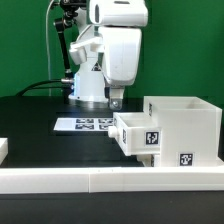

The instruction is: Assemble drawer

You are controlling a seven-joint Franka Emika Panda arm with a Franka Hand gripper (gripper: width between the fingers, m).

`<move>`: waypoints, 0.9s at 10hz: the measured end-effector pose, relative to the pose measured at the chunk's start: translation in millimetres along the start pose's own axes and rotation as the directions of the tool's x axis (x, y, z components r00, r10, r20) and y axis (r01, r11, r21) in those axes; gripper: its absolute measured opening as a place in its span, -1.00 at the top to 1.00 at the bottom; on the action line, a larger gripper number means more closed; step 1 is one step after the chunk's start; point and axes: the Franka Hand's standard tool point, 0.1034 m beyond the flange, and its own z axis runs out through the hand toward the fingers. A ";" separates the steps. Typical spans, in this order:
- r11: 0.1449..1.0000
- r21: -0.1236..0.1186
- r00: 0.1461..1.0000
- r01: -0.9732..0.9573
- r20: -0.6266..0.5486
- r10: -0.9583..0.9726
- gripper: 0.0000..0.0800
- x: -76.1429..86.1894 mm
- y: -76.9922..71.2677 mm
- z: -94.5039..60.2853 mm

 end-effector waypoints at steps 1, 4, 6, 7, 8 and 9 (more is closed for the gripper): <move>0.998 0.001 0.997 0.062 -0.045 -0.062 -0.62 -6.1 -1.4 10.3; 0.996 0.008 0.975 0.087 -0.205 -0.084 -0.62 -34.3 8.7 30.0; 0.998 0.020 0.961 0.066 -0.271 -0.058 -0.62 -38.1 10.9 42.8; 0.998 0.021 0.960 0.063 -0.275 -0.054 -0.62 -29.6 11.4 44.6; 0.998 0.022 0.959 0.062 -0.278 -0.054 -0.62 -22.4 12.0 44.5; 0.998 0.026 0.959 0.050 -0.280 -0.041 -0.62 -16.6 12.7 43.9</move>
Offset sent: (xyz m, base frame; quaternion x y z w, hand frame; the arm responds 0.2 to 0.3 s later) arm 0.0189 0.0049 -0.0069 -0.0111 0.2223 -0.0184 0.9747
